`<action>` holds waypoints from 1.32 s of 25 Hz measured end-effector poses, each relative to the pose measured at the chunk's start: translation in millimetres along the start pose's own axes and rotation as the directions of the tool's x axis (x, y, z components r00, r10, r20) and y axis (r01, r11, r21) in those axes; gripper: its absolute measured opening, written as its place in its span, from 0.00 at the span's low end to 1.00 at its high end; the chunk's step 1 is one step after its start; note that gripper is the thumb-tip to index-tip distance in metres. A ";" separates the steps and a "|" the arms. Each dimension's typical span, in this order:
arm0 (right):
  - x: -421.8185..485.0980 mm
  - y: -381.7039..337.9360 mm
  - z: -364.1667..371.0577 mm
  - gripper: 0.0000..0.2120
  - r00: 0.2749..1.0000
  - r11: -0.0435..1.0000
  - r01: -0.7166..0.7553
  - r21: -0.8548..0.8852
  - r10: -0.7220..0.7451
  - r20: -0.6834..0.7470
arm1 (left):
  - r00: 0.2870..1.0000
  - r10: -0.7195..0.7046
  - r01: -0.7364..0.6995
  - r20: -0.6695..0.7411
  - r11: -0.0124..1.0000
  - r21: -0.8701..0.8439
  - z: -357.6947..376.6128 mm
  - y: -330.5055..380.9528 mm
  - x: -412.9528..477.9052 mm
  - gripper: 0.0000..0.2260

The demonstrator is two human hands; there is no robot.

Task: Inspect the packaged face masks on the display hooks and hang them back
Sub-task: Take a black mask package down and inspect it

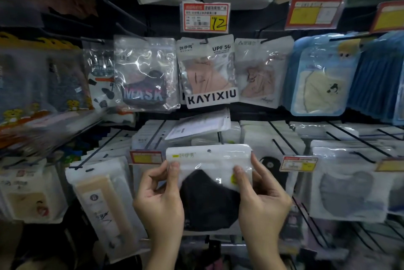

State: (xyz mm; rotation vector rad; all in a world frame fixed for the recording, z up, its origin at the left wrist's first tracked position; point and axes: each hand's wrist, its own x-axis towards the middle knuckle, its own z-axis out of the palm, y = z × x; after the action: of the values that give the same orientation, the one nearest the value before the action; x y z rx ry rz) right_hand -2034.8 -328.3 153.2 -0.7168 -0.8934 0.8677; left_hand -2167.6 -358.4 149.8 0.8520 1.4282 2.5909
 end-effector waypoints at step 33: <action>21.9 44.6 -21.3 0.14 0.998 0.980 0.062 -0.191 -0.060 0.014 | 0.961 0.078 -0.152 0.264 0.950 0.273 16.3 -49.3 -9.4 0.14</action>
State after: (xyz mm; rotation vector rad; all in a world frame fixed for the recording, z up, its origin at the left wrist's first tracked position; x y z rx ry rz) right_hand -2023.2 -292.0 114.9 -0.8480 -1.0101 0.7366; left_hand -2161.7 -320.9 113.1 1.2847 1.7517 2.2711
